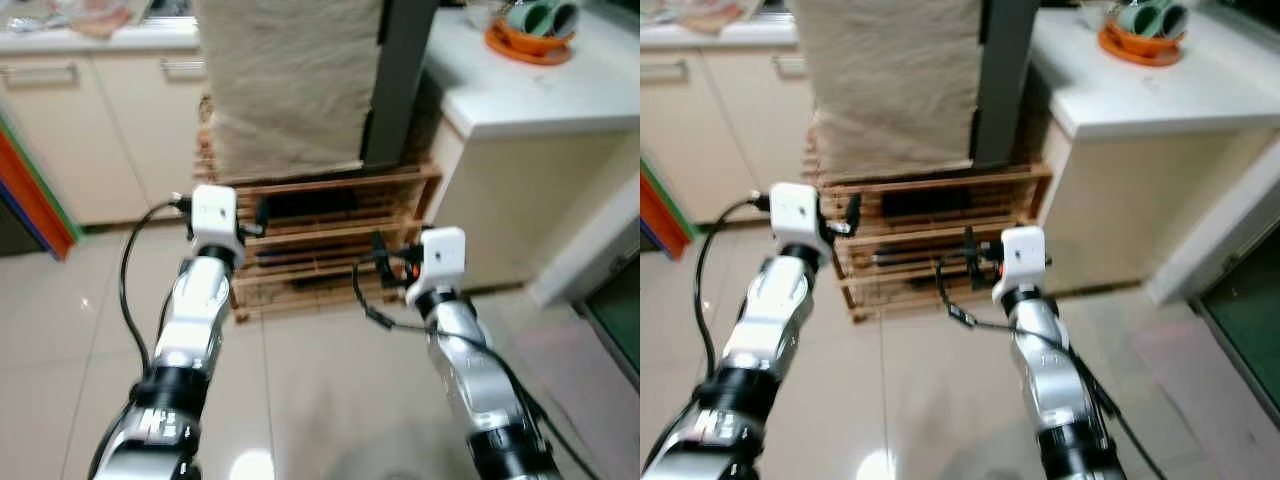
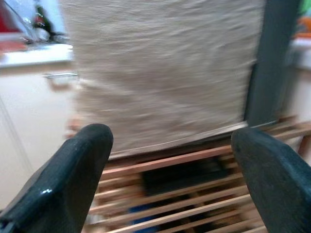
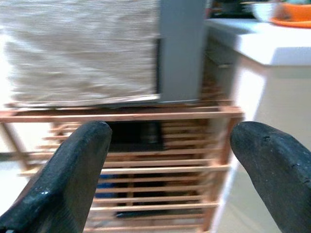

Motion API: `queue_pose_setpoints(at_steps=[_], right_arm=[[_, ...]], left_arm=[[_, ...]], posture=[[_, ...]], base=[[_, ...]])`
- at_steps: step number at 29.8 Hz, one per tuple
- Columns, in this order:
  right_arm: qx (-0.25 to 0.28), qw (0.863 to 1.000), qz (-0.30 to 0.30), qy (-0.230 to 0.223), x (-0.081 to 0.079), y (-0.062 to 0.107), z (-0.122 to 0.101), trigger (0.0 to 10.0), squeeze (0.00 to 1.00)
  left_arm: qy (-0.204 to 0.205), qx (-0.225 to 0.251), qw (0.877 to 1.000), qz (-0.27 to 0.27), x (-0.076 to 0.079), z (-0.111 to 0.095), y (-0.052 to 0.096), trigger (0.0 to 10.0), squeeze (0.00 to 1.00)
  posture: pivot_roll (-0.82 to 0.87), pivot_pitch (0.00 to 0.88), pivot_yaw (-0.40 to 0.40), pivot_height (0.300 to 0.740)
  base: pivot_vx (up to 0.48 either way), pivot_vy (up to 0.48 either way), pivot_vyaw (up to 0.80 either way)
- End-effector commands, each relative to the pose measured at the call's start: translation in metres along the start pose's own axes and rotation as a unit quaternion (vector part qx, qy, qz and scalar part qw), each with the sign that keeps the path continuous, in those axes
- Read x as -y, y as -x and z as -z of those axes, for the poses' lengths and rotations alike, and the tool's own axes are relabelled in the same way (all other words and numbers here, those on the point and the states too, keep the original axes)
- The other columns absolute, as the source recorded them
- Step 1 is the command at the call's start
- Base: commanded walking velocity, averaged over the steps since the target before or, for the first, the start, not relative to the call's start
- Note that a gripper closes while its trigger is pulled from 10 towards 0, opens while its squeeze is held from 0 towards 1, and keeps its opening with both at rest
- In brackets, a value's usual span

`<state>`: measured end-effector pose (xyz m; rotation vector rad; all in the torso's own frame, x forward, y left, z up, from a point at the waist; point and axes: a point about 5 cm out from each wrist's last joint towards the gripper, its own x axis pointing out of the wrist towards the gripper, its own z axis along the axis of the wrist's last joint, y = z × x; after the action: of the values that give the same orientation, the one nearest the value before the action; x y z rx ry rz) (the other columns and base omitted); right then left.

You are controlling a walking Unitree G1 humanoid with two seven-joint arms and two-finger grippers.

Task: Restocking fridge

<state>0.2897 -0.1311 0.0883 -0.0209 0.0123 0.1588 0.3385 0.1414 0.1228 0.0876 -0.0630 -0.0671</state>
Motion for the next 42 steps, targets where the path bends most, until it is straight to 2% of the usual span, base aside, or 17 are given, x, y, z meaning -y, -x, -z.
queue_pose_setpoints(at_steps=[1,6,7,10,14,24,33,42], right_arm=[[0.015,1.000,-0.003,-0.007,-0.003,-0.003,-0.007,10.0,0.00],[0.014,1.000,0.000,-0.007,-0.001,-0.002,-0.007,10.0,0.00],[0.013,1.000,0.003,-0.008,0.000,-0.002,-0.006,10.0,0.00],[0.010,1.000,0.010,-0.010,0.001,-0.001,-0.005,10.0,0.00],[0.008,1.000,0.015,-0.014,0.004,-0.001,-0.004,10.0,0.00],[0.003,0.999,0.037,-0.019,0.011,0.003,0.000,10.0,0.00],[0.001,0.999,0.051,-0.016,0.013,0.017,0.009,10.0,0.00],[-0.012,0.998,0.069,-0.002,0.023,0.032,0.018,10.0,0.00]], left_arm=[[-0.005,-0.007,1.000,-0.002,-0.004,0.002,0.001,10.0,0.00],[-0.006,-0.008,1.000,-0.001,-0.005,0.003,0.000,10.0,0.00],[-0.024,-0.011,1.000,-0.006,-0.005,0.005,0.001,10.0,0.00],[-0.040,-0.024,0.999,-0.003,-0.003,0.008,0.000,10.0,0.00],[-0.015,-0.021,1.000,0.004,-0.001,0.008,0.001,10.0,0.00],[-0.009,-0.031,0.999,-0.003,-0.006,0.012,0.001,10.0,0.00],[-0.019,-0.040,0.999,-0.002,-0.008,0.015,0.000,10.0,0.00],[-0.016,-0.036,0.999,-0.008,-0.011,0.014,-0.002,10.0,0.00]], posture=[[-0.13,0.000,0.016,0.740],[-0.13,0.000,0.017,0.740],[-0.13,0.000,0.016,0.740],[-0.13,0.000,0.017,0.740],[-0.13,0.000,0.017,0.740],[-0.14,0.000,0.023,0.740],[-0.14,0.000,0.028,0.740],[-0.15,0.000,0.036,0.740]], base=[[0.458,0.000,0.00],[0.458,0.000,0.00],[0.352,0.000,0.00],[0.117,0.000,0.00],[0.000,0.171,0.00],[0.000,0.480,-0.72],[0.000,0.473,-0.74],[0.000,0.437,-0.74]])
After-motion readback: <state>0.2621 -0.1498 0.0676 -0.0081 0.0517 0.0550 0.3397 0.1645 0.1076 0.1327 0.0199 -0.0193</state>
